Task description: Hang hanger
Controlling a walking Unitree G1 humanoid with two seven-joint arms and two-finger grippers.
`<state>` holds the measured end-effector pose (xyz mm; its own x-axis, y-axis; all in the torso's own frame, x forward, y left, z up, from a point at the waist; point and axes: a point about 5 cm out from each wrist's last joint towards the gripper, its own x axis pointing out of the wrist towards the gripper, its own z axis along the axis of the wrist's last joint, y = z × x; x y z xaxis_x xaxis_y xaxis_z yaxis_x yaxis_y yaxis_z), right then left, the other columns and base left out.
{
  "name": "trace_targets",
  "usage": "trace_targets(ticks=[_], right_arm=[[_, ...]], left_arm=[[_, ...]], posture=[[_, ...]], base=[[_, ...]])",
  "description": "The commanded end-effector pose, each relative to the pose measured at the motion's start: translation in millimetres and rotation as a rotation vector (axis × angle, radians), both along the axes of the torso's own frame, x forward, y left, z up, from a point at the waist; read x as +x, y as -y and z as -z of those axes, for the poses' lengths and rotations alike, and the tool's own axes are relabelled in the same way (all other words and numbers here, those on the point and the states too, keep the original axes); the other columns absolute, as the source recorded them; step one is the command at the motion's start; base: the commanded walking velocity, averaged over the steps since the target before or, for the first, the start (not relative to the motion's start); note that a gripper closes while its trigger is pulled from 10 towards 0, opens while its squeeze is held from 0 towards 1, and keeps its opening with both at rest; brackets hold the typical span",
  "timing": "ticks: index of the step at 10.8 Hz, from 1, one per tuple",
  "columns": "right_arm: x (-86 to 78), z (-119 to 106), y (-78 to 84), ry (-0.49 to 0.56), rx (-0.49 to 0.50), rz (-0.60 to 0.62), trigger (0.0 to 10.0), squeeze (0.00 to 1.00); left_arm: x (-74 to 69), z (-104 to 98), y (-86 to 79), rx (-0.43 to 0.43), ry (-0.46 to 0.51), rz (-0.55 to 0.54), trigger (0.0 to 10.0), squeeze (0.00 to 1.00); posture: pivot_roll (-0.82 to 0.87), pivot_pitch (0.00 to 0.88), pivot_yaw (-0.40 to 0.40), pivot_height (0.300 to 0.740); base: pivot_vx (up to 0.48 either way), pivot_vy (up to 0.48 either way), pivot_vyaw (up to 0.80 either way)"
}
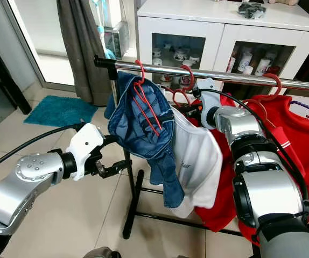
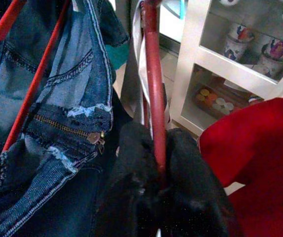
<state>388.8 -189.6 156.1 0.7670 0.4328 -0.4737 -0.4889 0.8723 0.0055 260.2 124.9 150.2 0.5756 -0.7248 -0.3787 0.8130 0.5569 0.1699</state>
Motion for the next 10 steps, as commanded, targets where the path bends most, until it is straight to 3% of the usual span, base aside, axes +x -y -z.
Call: trace_targets(ticks=[1, 4, 6, 7, 9, 10], right_arm=[[4.4, -11.2, -2.6, 0.028, 0.008, -0.014, 0.0, 0.00], [4.3, -10.4, -3.8, 0.035, 0.026, -0.013, 0.0, 0.00], [2.1, -9.4, -0.9, 0.049, 0.087, -0.005, 0.0, 0.00], [1.9, -12.6, 1.0, 0.087, 0.099, -0.005, 0.0, 0.00], [-0.1, -23.9, 5.9, 0.168, 0.113, 0.037, 0.0, 0.00], [-8.5, -27.1, 4.2, 0.215, 0.098, 0.013, 0.0, 0.00]], left_arm=[[-1.8, 1.0, 0.9, 0.004, -0.011, 0.003, 10.0, 0.00], [0.7, -3.3, 1.2, -0.039, -0.013, -0.025, 10.0, 0.00], [4.2, -3.4, -1.0, -0.021, 0.015, -0.060, 10.0, 0.00], [11.0, -2.9, -5.6, 0.005, 0.070, -0.146, 10.0, 0.00], [14.8, -7.2, -7.0, -0.103, 0.137, -0.240, 10.0, 0.00], [13.6, -5.3, -7.0, -0.112, 0.163, -0.299, 10.0, 0.00]], posture=[[0.00, 0.000, 0.001, 0.740], [0.01, 0.000, 0.001, 0.740], [0.01, 0.000, 0.004, 0.740], [0.01, 0.000, 0.007, 0.740], [0.02, 0.000, 0.021, 0.740], [0.02, 0.000, 0.032, 0.740]], base=[[0.000, 0.000, 0.00], [0.000, 0.000, 0.00], [0.000, 0.000, 0.00], [0.000, 0.000, 0.00], [0.000, 0.000, 0.00], [0.000, 0.000, 0.00]])
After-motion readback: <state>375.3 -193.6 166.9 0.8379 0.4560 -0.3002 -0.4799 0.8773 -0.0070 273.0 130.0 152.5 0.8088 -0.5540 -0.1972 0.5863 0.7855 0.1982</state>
